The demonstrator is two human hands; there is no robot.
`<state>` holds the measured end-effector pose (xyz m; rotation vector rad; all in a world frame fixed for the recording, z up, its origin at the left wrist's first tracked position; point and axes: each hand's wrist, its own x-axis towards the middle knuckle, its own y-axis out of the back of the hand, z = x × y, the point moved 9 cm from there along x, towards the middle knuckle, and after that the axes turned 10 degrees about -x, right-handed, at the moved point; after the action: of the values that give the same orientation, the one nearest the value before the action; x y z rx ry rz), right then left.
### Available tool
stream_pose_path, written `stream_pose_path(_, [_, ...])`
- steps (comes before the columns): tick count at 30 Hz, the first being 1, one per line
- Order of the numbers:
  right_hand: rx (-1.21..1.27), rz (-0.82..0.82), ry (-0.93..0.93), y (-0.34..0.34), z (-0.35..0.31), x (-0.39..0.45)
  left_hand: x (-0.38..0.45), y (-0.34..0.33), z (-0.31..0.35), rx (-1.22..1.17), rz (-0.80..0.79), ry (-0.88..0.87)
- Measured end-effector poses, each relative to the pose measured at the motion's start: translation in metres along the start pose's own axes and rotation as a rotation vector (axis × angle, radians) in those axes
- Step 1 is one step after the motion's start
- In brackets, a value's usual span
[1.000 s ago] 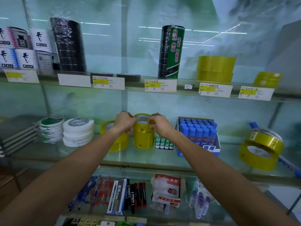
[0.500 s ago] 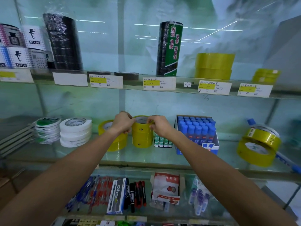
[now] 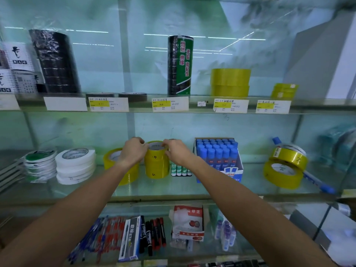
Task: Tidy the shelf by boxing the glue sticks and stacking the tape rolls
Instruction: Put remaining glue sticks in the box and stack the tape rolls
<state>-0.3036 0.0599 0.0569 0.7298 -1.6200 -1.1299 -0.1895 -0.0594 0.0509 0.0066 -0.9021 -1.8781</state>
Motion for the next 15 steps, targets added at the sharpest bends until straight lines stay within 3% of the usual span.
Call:
stream_pose_path(4, [-0.055, 0.091, 0.011, 0.029, 0.016, -0.007, -0.017, -0.001, 0.048, 0.143, 0.13, -0.246])
stream_pose_path(10, [-0.185, 0.238, -0.017, 0.084, 0.065, -0.038, -0.038, -0.045, 0.109, -0.033, -0.047, -0.498])
stream_pose_path(15, [-0.264, 0.337, -0.253, 0.123, 0.155, -0.074, -0.062, -0.079, 0.147, -0.084, -0.147, -0.6])
